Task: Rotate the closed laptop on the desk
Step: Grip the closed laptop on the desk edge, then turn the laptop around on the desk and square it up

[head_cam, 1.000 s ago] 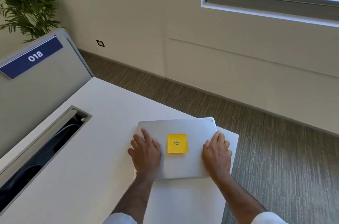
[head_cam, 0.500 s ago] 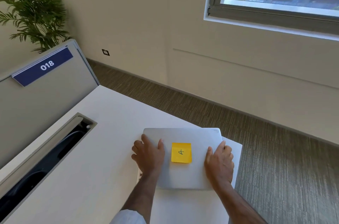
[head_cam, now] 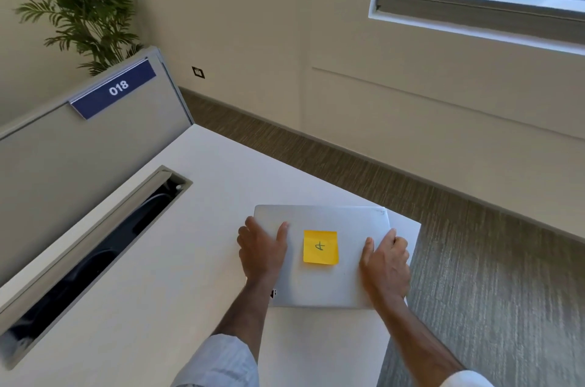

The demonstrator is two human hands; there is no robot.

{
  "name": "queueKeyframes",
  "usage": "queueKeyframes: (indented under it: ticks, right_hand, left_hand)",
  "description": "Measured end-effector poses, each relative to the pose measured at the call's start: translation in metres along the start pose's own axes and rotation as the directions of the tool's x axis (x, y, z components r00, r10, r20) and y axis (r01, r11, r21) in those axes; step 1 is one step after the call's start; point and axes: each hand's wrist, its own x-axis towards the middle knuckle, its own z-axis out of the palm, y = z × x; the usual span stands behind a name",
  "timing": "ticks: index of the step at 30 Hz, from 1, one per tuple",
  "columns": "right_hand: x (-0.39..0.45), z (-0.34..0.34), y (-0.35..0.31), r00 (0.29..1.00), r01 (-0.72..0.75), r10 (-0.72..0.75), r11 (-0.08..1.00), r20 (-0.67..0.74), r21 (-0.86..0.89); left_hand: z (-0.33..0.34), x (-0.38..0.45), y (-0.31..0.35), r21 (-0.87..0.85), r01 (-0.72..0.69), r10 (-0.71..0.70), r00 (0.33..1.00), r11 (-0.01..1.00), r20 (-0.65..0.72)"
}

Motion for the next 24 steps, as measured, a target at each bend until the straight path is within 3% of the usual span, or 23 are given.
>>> queueKeyframes:
  ticks: [10, 24]
  right_hand:
    - [-0.062, -0.005, -0.016, 0.996, 0.073, -0.075, 0.996, 0.042, 0.050]
    - [-0.207, 0.031, -0.064, 0.943, 0.268, -0.280, 0.960, 0.178, 0.084]
  left_hand:
    - [-0.054, -0.031, -0.045, 0.010, 0.036, -0.035, 0.998, 0.999, -0.055]
    - [-0.159, -0.100, -0.191, -0.007, 0.236, -0.232, 0.950, 0.972, -0.208]
